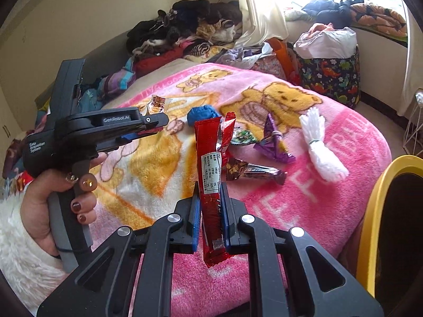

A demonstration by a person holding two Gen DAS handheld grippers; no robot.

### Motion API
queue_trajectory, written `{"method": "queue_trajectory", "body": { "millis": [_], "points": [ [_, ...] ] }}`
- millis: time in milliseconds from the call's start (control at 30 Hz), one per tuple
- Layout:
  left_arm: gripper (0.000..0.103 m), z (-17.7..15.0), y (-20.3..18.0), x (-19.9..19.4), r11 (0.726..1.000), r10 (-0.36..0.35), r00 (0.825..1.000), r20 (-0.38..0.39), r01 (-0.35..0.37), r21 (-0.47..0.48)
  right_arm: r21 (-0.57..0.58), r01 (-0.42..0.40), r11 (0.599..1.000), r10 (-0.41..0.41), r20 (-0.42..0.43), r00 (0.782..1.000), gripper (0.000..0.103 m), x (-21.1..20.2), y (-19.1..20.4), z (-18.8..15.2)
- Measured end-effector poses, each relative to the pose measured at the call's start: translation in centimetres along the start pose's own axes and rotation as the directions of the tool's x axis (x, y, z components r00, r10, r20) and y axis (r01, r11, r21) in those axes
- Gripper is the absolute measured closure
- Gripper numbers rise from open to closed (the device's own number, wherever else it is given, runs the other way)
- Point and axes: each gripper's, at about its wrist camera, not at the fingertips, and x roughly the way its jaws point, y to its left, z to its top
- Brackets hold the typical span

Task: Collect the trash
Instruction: 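Grasp the red candy wrapper with the right gripper while the left grasps the colourful snack bag, then carry both wrappers over the yellow bin and open both grippers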

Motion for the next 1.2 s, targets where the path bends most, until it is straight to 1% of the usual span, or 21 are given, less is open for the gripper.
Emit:
{"method": "queue_trajectory", "body": {
  "millis": [567, 867, 1200],
  "points": [
    [0.084, -1.7, -6.4, -1.2, 0.989, -0.077, 0.997, -0.012, 0.078, 0.122, 0.077, 0.042, 0.996, -0.049, 0.093, 0.994, 0.090, -4.5, -3.1, 0.0],
    [0.084, -2.8, -9.7, -1.7, 0.974, -0.117, 0.993, -0.029, 0.120, 0.190, 0.137, 0.077, 0.988, -0.093, 0.119, 0.988, 0.090, -6.2, -5.2, -0.5],
    [0.084, -3.9, -12.5, -2.0, 0.959, -0.146, 0.988, -0.042, 0.152, 0.238, 0.191, 0.104, 0.976, -0.133, 0.148, 0.980, 0.090, -8.2, -7.5, -1.0]
  ]
}}
